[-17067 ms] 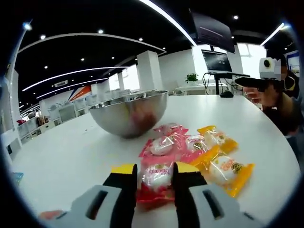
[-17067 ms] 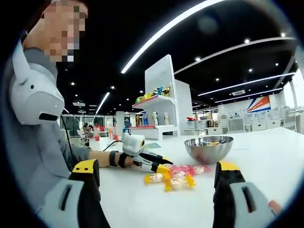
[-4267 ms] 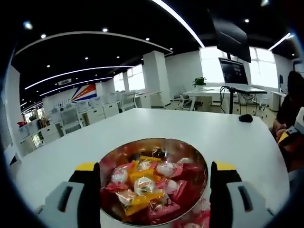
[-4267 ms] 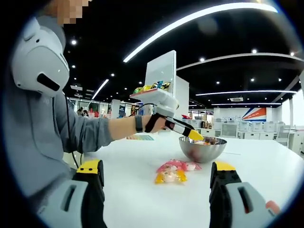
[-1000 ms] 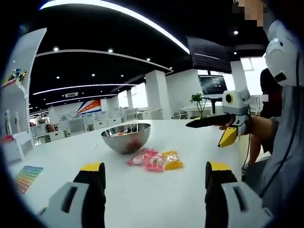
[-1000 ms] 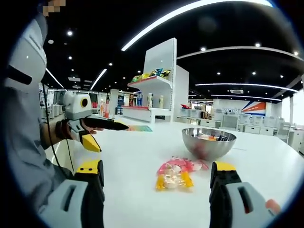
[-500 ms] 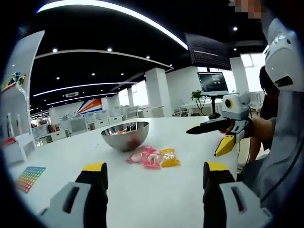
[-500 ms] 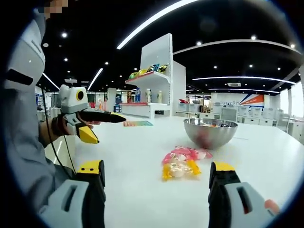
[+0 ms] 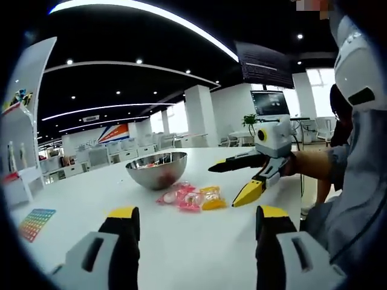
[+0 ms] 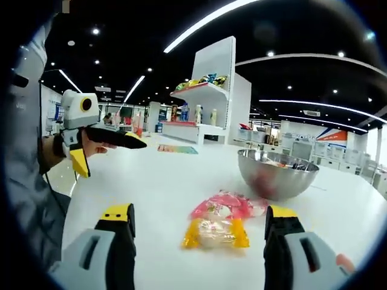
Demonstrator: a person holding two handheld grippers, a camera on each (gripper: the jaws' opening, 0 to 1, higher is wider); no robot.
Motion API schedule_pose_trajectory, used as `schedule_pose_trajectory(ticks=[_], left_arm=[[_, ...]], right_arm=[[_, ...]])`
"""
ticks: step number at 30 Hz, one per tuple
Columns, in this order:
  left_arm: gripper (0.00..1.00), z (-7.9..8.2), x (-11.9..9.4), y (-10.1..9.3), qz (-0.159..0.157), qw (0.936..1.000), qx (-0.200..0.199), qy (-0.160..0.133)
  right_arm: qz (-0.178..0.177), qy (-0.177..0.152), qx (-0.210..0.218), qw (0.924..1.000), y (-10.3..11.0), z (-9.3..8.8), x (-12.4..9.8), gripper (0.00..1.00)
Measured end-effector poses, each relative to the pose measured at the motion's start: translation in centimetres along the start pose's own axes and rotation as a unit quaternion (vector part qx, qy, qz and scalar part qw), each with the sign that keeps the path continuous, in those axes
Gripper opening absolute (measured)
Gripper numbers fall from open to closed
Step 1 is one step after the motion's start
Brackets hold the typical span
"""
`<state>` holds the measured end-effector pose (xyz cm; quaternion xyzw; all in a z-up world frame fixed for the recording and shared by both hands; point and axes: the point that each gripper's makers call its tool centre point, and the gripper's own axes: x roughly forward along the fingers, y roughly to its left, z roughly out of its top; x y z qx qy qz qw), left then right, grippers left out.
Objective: Pick up the marshmallows scattered on the table and place them into the bowl on the table
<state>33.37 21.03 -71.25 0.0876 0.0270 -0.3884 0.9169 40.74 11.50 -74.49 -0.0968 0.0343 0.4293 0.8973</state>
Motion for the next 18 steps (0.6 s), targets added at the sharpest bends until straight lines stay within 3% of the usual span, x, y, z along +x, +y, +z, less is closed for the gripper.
schedule_pose_trajectory(ticks=[2,4,6,8,9,12,18], left_arm=[[0.77,-0.1,-0.1,0.0,0.001,1.0000,0.001,0.001],[0.77,-0.1,-0.2,0.1,0.004,1.0000,0.002,0.002],[0.77,0.0,-0.3,0.1,0.006,1.0000,0.003,0.001],[0.77,0.1,-0.4,0.2,0.007,1.0000,0.003,-0.001],[0.77,0.2,-0.5,0.3,0.008,1.0000,0.002,-0.003],[0.76,0.2,-0.5,0.4,0.007,1.0000,0.000,-0.006],[0.75,-0.2,-0.5,-0.2,-0.003,1.0000,0.003,-0.002]], right_arm=[[-0.021,0.010,0.006,0.9997,-0.1,0.2,0.1,0.81],[-0.053,0.013,0.051,0.9972,-0.5,0.4,-0.2,0.75],[-0.099,0.015,0.116,0.9882,-1.0,0.6,-0.7,0.68],[-0.124,0.010,0.144,0.9817,-1.3,0.6,-0.9,0.67],[-0.144,0.005,0.170,0.9749,-1.1,0.4,-0.9,0.67],[-0.184,0.002,0.155,0.9706,-1.0,0.0,-0.8,0.67],[-0.208,0.025,0.127,0.9695,0.9,-0.6,-0.7,0.61]])
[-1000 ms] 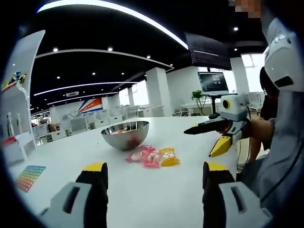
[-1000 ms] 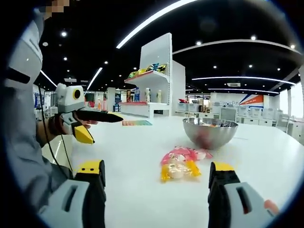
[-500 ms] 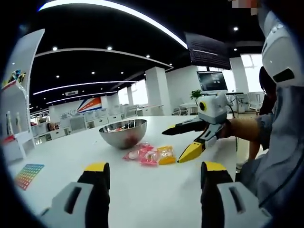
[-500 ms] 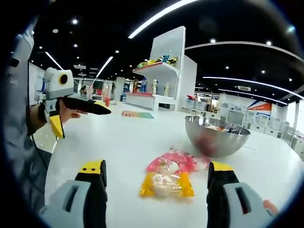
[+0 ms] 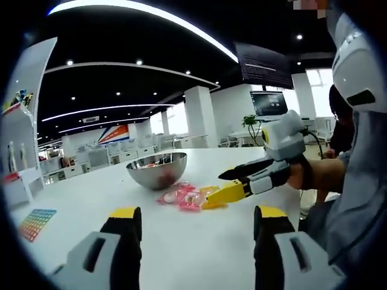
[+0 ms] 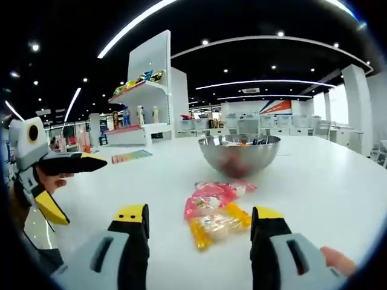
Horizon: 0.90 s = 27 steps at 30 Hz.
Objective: Pick up the marshmallows scattered on the table and place them into the bowl on the table
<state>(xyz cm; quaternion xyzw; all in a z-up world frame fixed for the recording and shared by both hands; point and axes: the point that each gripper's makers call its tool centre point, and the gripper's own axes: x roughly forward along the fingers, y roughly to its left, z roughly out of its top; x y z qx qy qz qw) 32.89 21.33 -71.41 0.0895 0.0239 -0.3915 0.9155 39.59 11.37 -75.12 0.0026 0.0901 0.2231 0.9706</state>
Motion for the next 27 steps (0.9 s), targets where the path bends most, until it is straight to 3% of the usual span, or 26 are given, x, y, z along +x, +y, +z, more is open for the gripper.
schedule_pose_trajectory(ticks=[4,10,19,23,27], left_arm=[[0.74,-0.3,-0.3,-0.3,-0.006,1.0000,-0.002,-0.001],[0.73,-0.4,-0.5,-0.1,-0.005,1.0000,-0.005,-0.004],[0.70,-0.7,-0.8,-0.1,-0.007,0.9999,-0.008,-0.004],[0.69,-1.0,-0.8,-0.1,-0.006,1.0000,-0.006,0.001],[0.69,-0.9,-0.8,-0.2,-0.009,0.9999,-0.010,0.000]], right_arm=[[0.014,0.035,0.044,0.9983,0.5,-1.4,-0.1,0.56],[0.005,0.039,0.069,0.9968,-0.5,-1.7,0.8,0.56],[-0.016,0.038,0.044,0.9982,-1.3,-1.6,2.6,0.50],[-0.018,0.051,-0.006,0.9985,-1.6,-2.3,3.1,0.45],[-0.022,0.043,-0.005,0.9988,-2.2,-1.9,2.7,0.45]])
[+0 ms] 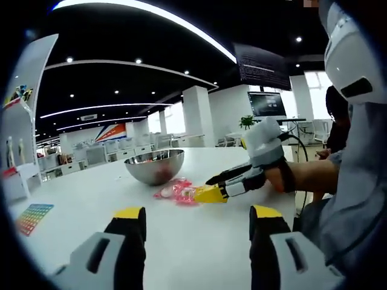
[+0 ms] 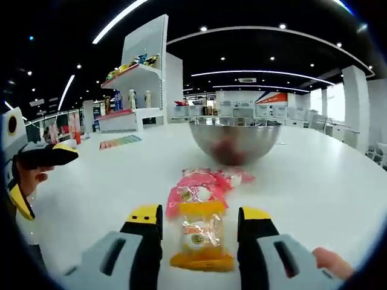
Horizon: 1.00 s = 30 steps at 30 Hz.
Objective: Pick up the marshmallows scattered on the table and place them into the bowl on the table
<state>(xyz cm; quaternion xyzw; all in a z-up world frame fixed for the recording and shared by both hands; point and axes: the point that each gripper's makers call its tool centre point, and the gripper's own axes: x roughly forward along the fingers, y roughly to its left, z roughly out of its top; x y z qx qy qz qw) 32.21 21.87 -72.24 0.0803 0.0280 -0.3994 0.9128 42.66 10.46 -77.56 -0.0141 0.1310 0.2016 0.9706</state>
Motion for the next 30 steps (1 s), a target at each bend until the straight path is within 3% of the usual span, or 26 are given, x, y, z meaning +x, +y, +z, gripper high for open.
schedule_pose_trajectory(ticks=[7,15,30], left_arm=[[0.68,-0.1,0.4,0.1,0.001,1.0000,0.001,0.004],[0.68,-0.3,0.8,-0.1,-0.001,0.9999,0.004,0.010],[0.68,-0.1,0.8,-0.1,0.004,0.9999,0.006,0.011]], right_arm=[[0.007,0.016,-0.015,0.9997,0.2,-0.9,-0.2,0.38],[0.012,0.013,-0.021,0.9996,0.1,-1.0,-0.4,0.24],[0.019,0.008,-0.034,0.9992,0.6,-0.9,-0.7,0.17]])
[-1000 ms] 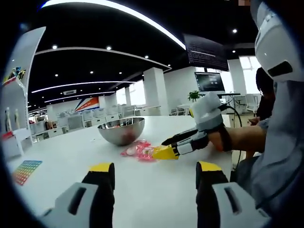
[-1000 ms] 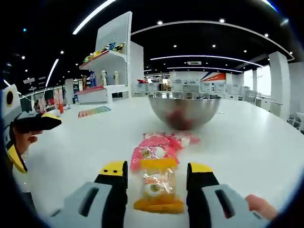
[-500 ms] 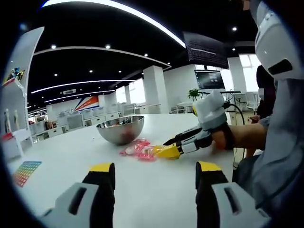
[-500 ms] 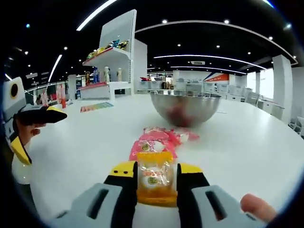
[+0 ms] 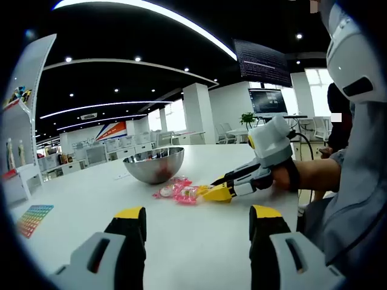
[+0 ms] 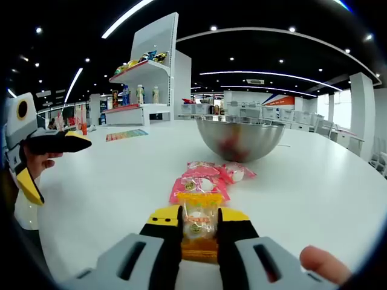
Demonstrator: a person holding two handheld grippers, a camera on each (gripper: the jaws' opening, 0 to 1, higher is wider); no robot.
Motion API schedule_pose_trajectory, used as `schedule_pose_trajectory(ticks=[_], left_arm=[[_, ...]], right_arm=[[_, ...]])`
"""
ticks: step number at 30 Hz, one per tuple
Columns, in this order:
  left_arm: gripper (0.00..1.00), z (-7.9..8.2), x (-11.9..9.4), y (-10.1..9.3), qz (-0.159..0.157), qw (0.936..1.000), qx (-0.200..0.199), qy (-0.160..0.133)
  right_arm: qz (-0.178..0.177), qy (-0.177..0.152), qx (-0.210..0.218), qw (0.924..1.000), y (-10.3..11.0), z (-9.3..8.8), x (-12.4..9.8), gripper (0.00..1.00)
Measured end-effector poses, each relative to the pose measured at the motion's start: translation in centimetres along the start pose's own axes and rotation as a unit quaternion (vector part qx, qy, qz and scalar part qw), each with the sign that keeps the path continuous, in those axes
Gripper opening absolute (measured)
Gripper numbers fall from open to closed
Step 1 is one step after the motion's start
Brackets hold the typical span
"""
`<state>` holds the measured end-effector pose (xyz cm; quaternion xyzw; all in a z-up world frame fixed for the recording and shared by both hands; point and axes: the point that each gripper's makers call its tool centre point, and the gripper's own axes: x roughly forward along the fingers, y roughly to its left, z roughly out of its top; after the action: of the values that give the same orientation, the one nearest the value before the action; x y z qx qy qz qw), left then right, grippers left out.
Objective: Pick up the marshmallows scattered on the table and place them into the bowl on the table
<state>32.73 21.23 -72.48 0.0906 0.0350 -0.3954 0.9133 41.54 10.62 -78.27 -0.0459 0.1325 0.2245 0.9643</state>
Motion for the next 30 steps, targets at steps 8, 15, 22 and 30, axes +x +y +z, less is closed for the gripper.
schedule_pose_trajectory(ticks=[8,15,22,30], left_arm=[[0.68,0.2,0.1,-0.1,-0.001,1.0000,0.001,0.000],[0.69,0.4,0.1,0.2,0.005,1.0000,0.004,0.001],[0.70,0.6,0.1,0.6,0.010,0.9999,0.007,0.000],[0.75,1.4,0.3,0.8,0.014,0.9999,0.001,-0.010]], right_arm=[[-0.001,-0.002,-0.001,1.0000,-0.1,0.1,-0.1,0.16],[0.002,-0.016,0.010,0.9998,-0.4,0.8,-0.6,0.16],[-0.017,-0.036,0.015,0.9991,-2.9,3.2,-1.7,0.16],[-0.033,-0.079,0.011,0.9963,-5.2,7.8,-4.9,0.16]])
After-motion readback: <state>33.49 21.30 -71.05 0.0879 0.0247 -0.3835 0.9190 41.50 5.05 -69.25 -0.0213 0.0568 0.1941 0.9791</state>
